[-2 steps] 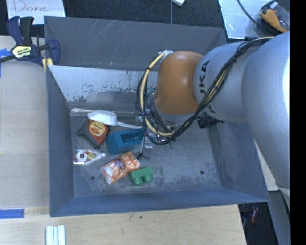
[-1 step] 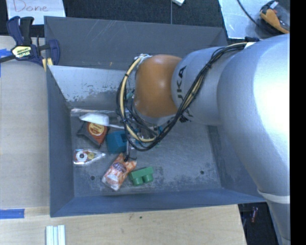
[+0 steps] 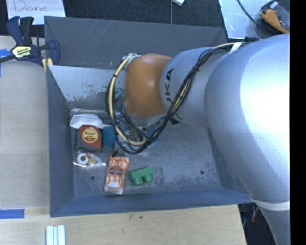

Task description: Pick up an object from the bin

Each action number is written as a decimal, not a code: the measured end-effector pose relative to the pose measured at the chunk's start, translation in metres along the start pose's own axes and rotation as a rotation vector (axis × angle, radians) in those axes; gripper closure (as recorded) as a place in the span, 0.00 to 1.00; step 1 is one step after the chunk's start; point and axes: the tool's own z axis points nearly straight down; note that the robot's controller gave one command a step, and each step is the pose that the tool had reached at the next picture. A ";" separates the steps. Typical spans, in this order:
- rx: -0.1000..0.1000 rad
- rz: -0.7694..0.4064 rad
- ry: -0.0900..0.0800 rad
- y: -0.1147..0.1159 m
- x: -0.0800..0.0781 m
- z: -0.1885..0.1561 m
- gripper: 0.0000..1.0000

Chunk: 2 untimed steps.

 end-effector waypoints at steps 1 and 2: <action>0.000 0.000 0.000 0.000 0.000 0.000 1.00; 0.001 -0.001 0.006 -0.001 0.002 -0.015 1.00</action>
Offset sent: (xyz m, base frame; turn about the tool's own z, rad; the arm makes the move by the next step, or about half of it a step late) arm -0.0001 0.0001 0.0390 -0.0002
